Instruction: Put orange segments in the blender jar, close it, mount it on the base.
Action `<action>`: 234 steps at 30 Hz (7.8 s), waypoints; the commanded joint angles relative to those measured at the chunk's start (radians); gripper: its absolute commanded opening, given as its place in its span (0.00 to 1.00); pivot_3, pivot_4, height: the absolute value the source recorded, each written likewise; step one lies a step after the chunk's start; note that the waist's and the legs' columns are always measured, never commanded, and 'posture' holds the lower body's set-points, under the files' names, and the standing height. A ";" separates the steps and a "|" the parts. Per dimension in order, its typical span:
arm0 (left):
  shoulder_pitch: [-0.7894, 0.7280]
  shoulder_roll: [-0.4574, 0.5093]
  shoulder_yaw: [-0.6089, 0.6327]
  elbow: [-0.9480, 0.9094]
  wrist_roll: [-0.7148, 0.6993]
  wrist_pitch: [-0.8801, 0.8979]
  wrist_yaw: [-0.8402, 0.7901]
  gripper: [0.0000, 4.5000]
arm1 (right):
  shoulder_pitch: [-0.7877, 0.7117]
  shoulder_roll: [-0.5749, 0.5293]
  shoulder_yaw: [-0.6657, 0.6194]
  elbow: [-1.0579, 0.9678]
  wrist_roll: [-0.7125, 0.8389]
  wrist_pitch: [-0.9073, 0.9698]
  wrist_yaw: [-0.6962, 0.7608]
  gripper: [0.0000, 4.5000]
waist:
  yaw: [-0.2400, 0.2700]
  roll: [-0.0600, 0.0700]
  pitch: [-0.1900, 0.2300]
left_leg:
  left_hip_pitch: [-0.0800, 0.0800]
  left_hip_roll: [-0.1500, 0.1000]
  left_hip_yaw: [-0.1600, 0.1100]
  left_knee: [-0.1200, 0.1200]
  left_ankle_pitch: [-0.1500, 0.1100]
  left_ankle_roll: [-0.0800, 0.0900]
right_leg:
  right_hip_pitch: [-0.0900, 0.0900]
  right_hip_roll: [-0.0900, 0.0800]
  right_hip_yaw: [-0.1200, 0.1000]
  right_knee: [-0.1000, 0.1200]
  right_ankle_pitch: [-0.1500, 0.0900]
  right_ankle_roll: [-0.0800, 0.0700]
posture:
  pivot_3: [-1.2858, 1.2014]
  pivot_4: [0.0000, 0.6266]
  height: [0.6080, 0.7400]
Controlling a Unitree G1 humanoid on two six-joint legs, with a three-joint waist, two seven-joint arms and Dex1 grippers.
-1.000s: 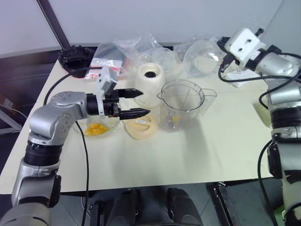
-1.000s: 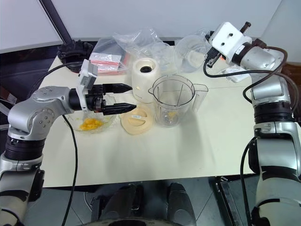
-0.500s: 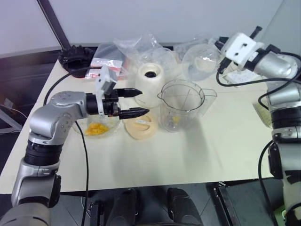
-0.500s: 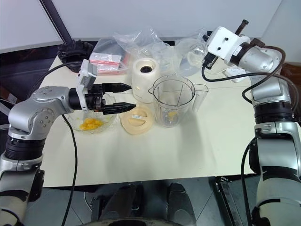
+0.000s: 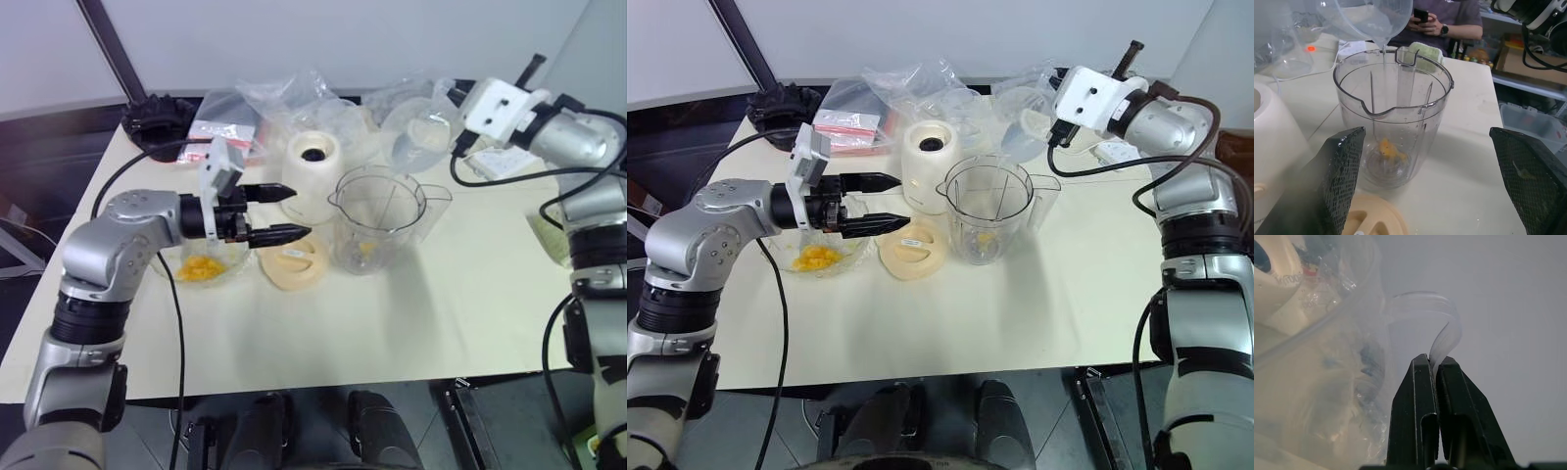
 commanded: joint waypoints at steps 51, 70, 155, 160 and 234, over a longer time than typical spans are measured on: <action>0.025 0.007 -0.013 -0.084 -0.016 0.030 0.012 0.95 | 0.440 0.304 -0.504 0.205 0.450 0.390 -0.531 0.01 | -0.003 0.000 0.000 | 0.001 0.000 0.001 0.000 0.000 0.000 | 0.000 0.001 0.002 0.002 0.000 0.000 | 0.52 0.24 1.00; 0.028 0.010 -0.024 -0.060 0.002 0.014 -0.002 0.95 | 0.595 0.310 -0.474 0.051 0.451 0.405 -0.518 0.86 | -0.014 0.000 0.000 | 0.001 0.000 0.000 0.000 0.000 0.000 | 0.001 0.001 0.002 0.002 0.000 0.000 | 0.52 0.24 1.00; -0.576 -0.459 -0.361 1.521 1.050 -0.829 -0.108 0.56 | 1.246 0.038 -0.320 -1.620 1.250 1.191 -0.574 0.88 | 0.057 -0.017 0.001 | -0.002 0.000 -0.002 0.007 -0.003 0.006 | 0.012 -0.005 -0.010 -0.012 0.001 0.004 | 0.52 0.24 1.00; -0.582 -0.463 -0.334 1.514 1.034 -0.835 -0.089 0.11 | 1.236 0.035 -0.314 -1.615 1.242 1.194 -0.560 0.88 | 0.057 -0.017 0.001 | -0.002 0.000 -0.002 0.007 -0.003 0.006 | 0.012 -0.005 -0.010 -0.012 0.001 0.004 | 0.52 0.24 1.00; -1.076 -0.651 -0.294 1.514 0.957 -0.727 -0.261 0.05 | 1.212 0.308 -0.399 -1.421 0.778 1.090 -0.464 0.88 | 0.056 -0.018 0.003 | -0.018 0.001 0.000 0.021 -0.007 0.012 | -0.001 -0.001 -0.007 -0.006 0.002 0.007 | 0.52 0.24 1.00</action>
